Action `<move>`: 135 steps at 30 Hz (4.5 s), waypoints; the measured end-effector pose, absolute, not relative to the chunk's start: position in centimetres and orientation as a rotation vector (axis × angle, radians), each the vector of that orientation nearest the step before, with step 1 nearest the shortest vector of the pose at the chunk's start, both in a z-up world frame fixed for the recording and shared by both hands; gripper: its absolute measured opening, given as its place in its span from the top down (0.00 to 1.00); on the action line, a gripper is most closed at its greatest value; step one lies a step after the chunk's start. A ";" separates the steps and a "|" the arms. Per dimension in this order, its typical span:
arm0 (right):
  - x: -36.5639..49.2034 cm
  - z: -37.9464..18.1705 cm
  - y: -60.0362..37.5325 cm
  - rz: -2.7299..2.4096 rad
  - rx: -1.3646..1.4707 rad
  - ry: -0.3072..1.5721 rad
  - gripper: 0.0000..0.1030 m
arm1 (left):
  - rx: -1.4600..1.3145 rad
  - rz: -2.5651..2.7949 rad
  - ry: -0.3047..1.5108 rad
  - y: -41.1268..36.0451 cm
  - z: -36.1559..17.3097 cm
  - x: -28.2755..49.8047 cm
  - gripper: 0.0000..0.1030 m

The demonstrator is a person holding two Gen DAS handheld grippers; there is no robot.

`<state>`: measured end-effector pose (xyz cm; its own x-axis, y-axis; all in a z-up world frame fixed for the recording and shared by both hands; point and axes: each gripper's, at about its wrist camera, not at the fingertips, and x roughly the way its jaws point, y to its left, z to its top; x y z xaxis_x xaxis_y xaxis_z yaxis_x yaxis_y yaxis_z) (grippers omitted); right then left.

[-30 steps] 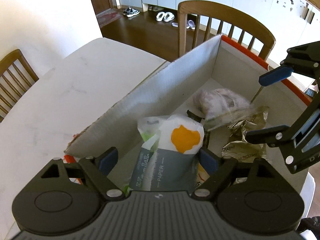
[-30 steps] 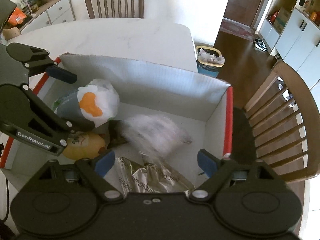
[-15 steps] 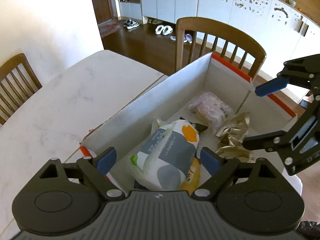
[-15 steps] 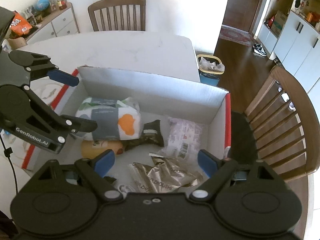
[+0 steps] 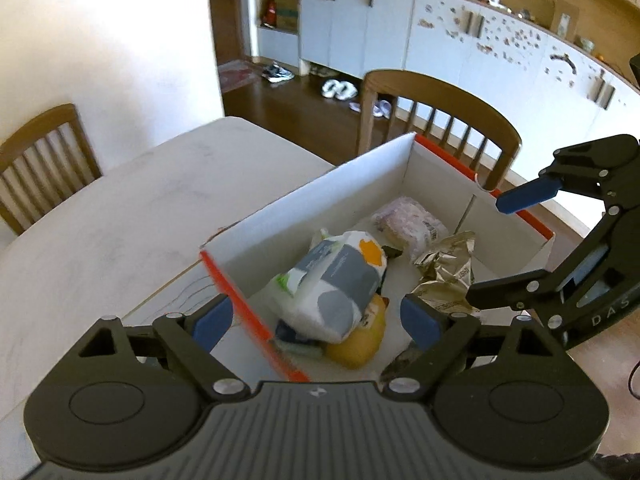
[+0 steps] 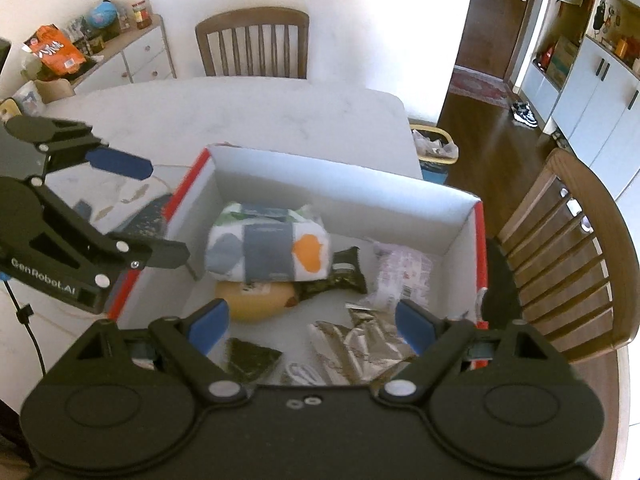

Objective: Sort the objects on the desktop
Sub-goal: 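Withdraw both tools from the shoebox back over the placemat, then grasp the chicken snack pouch with the left tool while the right tool grasps the teal toothbrush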

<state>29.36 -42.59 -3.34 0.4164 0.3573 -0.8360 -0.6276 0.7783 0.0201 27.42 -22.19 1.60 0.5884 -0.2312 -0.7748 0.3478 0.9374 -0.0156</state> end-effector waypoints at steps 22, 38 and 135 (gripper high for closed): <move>23.0 -2.2 -33.3 0.718 -0.343 0.912 0.12 | 0.060 -0.239 0.770 -12.5 2.6 18.9 0.12; 18.6 -4.1 -24.1 0.825 -0.398 0.919 0.12 | 0.035 -0.116 0.777 -2.4 0.9 13.0 0.12; 19.0 -15.6 -8.0 1.102 -0.602 0.932 0.90 | 0.139 -0.072 0.837 5.3 -12.0 13.2 0.28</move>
<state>19.03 -8.00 -15.60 0.1541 0.4765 -0.8655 -0.9324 0.3600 0.0322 13.21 5.26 -12.00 0.6679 -0.0091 -0.7442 0.1185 0.9885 0.0943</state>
